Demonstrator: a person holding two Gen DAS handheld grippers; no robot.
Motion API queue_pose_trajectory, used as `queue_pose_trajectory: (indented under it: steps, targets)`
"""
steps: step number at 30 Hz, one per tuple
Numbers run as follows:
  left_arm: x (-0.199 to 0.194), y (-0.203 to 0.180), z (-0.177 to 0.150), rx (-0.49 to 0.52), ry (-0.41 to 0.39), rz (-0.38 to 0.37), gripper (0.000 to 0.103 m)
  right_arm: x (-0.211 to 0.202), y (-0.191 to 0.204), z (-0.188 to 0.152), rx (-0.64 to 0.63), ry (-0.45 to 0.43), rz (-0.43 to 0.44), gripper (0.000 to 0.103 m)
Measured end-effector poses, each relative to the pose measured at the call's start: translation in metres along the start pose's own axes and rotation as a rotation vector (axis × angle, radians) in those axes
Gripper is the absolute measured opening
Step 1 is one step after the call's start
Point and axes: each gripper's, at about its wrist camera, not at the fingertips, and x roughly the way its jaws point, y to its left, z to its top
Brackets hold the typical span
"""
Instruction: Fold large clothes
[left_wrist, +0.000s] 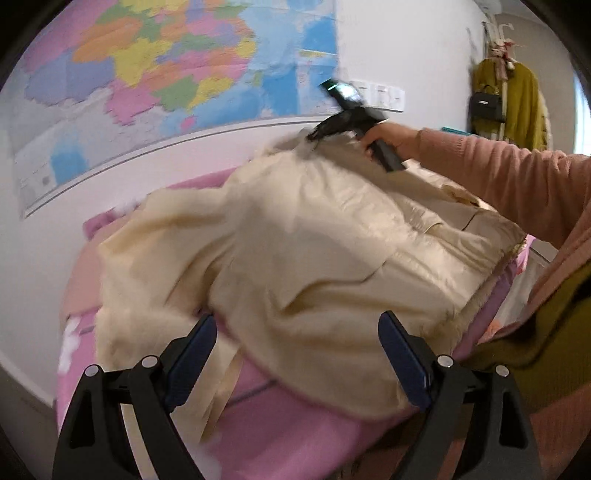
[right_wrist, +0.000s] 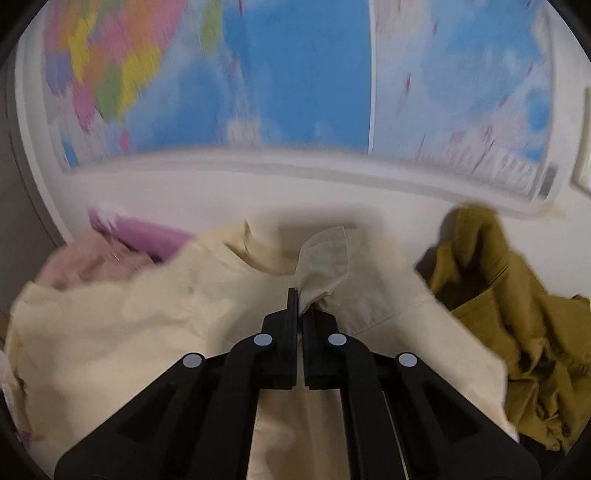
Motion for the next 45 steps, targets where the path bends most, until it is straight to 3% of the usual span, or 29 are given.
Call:
queue_pose_trajectory:
  steps: [2, 5, 7, 11, 14, 15, 18, 21, 27, 30, 32, 35, 38, 41, 42, 43, 44, 45]
  targets:
    - [0.011, -0.007, 0.008, 0.022, -0.002, -0.042, 0.086, 0.007, -0.004, -0.011, 0.008, 0.041, 0.012, 0.004]
    - [0.031, -0.021, 0.016, 0.084, 0.022, -0.129, 0.086, -0.009, -0.007, -0.020, 0.018, 0.058, 0.053, 0.029]
    - [0.049, -0.040, 0.011, 0.166, 0.084, -0.157, 0.086, -0.039, -0.011, -0.030, 0.010, 0.044, 0.076, 0.054]
    - [0.075, -0.047, -0.004, 0.198, 0.184, -0.177, 0.086, -0.120, -0.020, -0.066, -0.035, -0.027, 0.135, 0.071]
    - [0.074, -0.039, -0.003, 0.152, 0.167, -0.178, 0.086, -0.169, -0.042, -0.105, 0.012, -0.052, 0.129, 0.072]
    - [0.069, -0.040, 0.003, 0.158, 0.142, -0.140, 0.086, -0.195, -0.060, -0.128, 0.074, -0.069, 0.113, 0.073]
    - [0.050, -0.040, 0.019, 0.153, 0.042, -0.148, 0.087, -0.243, -0.091, -0.177, 0.217, -0.126, 0.070, 0.073]
    - [0.047, -0.045, 0.039, 0.168, -0.019, -0.117, 0.089, -0.290, -0.125, -0.232, 0.392, -0.177, -0.013, 0.074]
    - [0.082, -0.055, 0.078, 0.145, -0.025, -0.126, 0.089, -0.362, -0.171, -0.340, 0.631, -0.214, -0.260, 0.076]
    - [0.095, -0.058, 0.091, 0.138, -0.015, -0.134, 0.089, -0.372, -0.195, -0.379, 0.721, -0.183, -0.366, 0.093]
    - [0.101, -0.064, 0.099, 0.143, -0.005, -0.130, 0.089, -0.374, -0.208, -0.403, 0.800, -0.155, -0.444, 0.094]
    - [0.106, -0.070, 0.110, 0.151, -0.019, -0.139, 0.089, -0.377, -0.226, -0.442, 0.972, -0.218, -0.328, 0.094]
    - [0.110, -0.074, 0.118, 0.159, -0.021, -0.146, 0.090, -0.378, -0.228, -0.456, 0.987, -0.266, -0.256, 0.091]
    - [0.116, -0.079, 0.122, 0.176, -0.009, -0.159, 0.091, -0.373, -0.221, -0.442, 0.920, -0.281, -0.198, 0.082]
    - [0.119, -0.082, 0.123, 0.184, -0.003, -0.164, 0.091, -0.372, -0.219, -0.436, 0.895, -0.275, -0.190, 0.072]
    - [0.122, -0.084, 0.125, 0.192, 0.000, -0.168, 0.091, -0.368, -0.216, -0.428, 0.858, -0.255, -0.184, 0.043]
    - [0.125, -0.086, 0.126, 0.199, 0.004, -0.171, 0.091, -0.364, -0.215, -0.421, 0.832, -0.227, -0.183, 0.026]
    - [0.129, -0.088, 0.128, 0.201, 0.011, -0.173, 0.091, -0.362, -0.212, -0.412, 0.814, -0.208, -0.191, 0.002]
